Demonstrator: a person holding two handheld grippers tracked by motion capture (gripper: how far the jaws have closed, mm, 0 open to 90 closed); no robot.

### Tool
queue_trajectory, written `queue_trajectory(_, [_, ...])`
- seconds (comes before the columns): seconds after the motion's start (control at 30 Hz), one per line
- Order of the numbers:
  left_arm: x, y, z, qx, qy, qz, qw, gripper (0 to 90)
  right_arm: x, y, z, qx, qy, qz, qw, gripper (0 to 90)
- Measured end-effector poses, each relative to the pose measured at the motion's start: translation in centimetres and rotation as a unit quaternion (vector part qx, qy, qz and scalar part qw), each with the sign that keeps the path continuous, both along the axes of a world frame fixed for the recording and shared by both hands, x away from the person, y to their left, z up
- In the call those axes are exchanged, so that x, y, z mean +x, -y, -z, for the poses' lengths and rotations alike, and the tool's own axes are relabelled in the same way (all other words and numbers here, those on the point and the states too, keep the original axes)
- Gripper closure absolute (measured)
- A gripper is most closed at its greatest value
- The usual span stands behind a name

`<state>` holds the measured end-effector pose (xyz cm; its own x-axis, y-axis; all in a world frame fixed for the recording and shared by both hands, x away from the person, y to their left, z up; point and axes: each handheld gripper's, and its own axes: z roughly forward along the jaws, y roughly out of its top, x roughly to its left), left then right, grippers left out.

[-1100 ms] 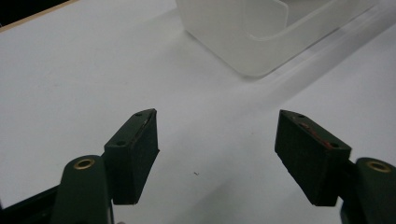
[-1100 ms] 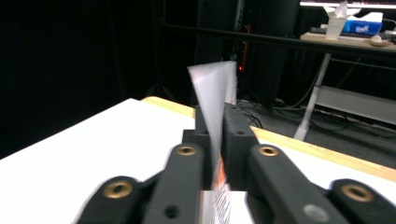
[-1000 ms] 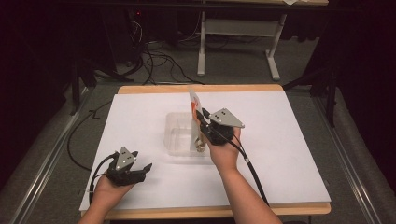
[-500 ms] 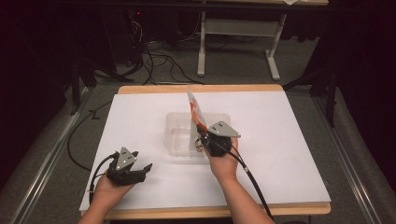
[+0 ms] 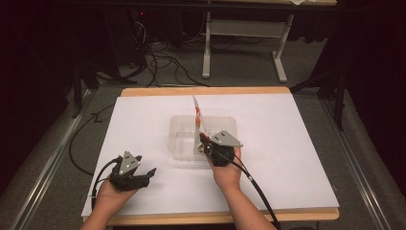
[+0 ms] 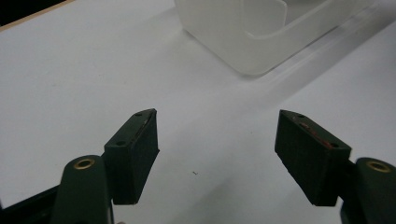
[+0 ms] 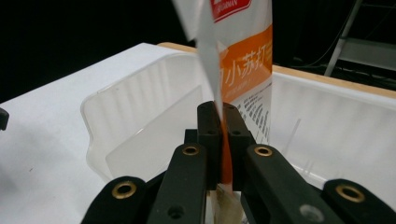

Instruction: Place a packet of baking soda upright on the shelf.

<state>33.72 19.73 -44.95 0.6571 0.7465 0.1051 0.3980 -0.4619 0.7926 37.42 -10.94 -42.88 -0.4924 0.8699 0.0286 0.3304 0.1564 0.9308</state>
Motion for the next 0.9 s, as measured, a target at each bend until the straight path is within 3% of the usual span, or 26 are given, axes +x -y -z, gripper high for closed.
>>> queue_trajectory(0.17, [0.0, 0.0, 0.0, 0.0, -0.001, 0.0, 1.0, 30.6, 0.0, 0.1, 0.6, 0.001, -0.01, 0.001, 0.9999, 89.8])
queue_trajectory(0.2, [0.0, 0.0, 0.0, 0.001, -0.003, 0.0, 1.0, 30.6, 0.1, 0.0, 1.3, -0.009, -0.025, -0.003, 0.9996, 89.8])
queue_trajectory(0.33, [0.0, 0.0, 0.0, 0.003, -0.003, 0.001, 1.0, 30.6, -0.2, 0.0, 2.4, -0.005, -0.03, 0.001, 0.9995, 89.7])
queue_trajectory(0.9, [0.1, 0.0, 0.0, 0.002, -0.002, 0.0, 1.0, 30.6, -0.1, 0.3, 1.6, -0.003, -0.032, -0.001, 0.9995, 80.9])
